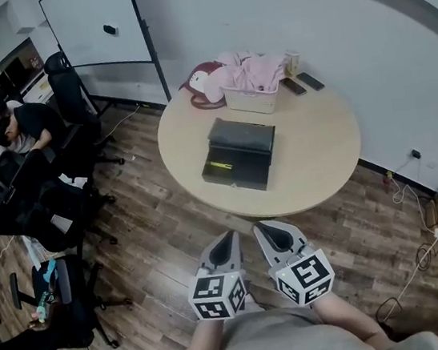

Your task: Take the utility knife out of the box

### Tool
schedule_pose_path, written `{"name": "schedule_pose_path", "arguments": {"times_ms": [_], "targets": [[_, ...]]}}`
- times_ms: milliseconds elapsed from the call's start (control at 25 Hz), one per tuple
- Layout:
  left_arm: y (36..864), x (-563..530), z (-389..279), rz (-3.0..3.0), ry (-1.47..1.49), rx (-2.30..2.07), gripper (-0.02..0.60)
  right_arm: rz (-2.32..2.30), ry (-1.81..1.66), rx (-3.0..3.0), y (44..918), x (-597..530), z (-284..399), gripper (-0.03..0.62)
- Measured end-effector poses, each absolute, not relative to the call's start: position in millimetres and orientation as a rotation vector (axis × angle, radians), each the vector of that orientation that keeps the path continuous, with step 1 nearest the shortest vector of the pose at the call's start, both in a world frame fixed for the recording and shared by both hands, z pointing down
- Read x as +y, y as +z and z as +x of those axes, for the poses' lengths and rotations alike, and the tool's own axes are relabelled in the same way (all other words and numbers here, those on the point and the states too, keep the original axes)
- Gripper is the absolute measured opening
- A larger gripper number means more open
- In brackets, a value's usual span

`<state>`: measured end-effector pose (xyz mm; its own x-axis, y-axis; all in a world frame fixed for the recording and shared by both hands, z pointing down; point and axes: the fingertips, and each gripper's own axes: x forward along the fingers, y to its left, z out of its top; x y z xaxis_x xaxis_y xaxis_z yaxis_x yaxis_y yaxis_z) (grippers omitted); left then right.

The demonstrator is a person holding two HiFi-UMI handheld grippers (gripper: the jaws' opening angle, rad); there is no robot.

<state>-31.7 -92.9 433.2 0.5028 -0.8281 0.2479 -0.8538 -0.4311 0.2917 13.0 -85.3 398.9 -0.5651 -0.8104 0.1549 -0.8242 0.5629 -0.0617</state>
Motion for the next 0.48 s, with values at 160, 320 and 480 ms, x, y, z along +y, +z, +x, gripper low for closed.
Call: {"name": "schedule_pose_path", "arguments": {"times_ms": [160, 320, 480], "targets": [[436.8, -117.2, -44.3, 2.376, 0.099, -1.383, 0.003, 1.405, 0.202, -2.67, 404.4, -109.4, -1.3, 0.0], [440.7, -135.9, -55.7, 2.372, 0.098, -1.376, 0.003, 1.409, 0.204, -2.662, 407.1, -128.5, -11.6, 0.0], [444.3, -149.2, -65.4, 2.365, 0.097, -1.375, 0.003, 1.416, 0.218, -2.641, 415.2, -141.3, -15.3, 0.0]]}}
